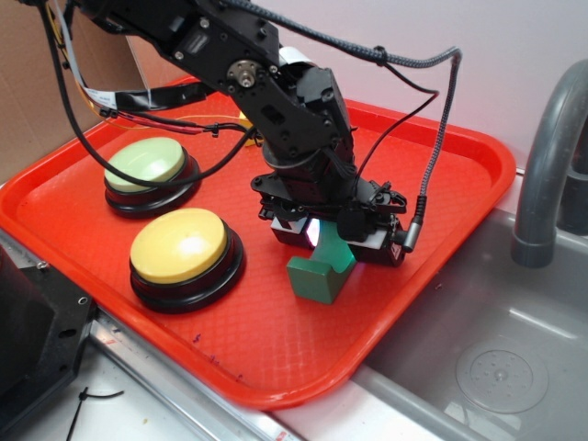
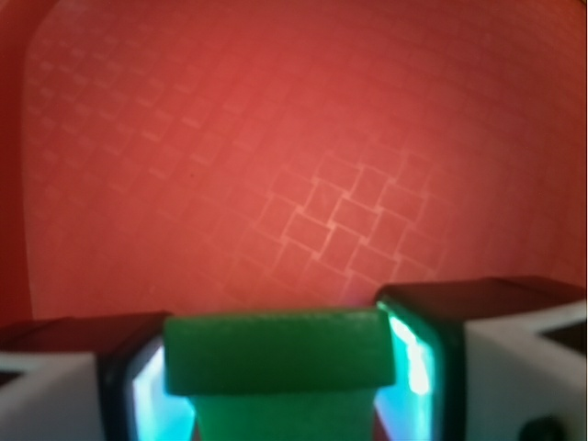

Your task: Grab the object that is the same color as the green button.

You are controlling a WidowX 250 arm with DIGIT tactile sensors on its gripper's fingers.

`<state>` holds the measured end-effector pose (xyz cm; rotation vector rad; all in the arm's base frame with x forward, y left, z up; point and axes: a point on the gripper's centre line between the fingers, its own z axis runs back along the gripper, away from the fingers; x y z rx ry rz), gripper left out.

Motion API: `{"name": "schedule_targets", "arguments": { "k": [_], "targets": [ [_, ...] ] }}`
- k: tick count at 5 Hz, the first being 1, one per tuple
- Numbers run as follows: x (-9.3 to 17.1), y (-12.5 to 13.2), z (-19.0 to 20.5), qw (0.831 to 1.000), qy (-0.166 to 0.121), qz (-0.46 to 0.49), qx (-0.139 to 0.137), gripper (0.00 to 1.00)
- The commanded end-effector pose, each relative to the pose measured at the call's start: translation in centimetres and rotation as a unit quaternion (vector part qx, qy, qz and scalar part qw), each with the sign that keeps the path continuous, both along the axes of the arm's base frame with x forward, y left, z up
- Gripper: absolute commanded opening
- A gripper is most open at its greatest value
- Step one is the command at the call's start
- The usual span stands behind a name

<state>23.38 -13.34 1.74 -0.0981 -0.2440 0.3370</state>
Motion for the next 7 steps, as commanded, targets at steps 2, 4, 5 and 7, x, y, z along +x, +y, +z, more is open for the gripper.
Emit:
{"name": "schedule_targets", "arguments": {
  "k": [2, 4, 5, 7],
  "targets": [
    [2.6, 3.5, 5.1, 0.996, 0.039, -0.074, 0.016, 0.00],
    [3.6, 8.4, 13.6, 0.994, 0.048, -0.101, 0.021, 0.00],
    [3.1, 10.6, 17.3, 0.994, 0.046, -0.102, 0.016, 0.00],
    [2.8, 13.5, 18.2, 0.996, 0.045, -0.082, -0.003, 0.00]
  ]
}}
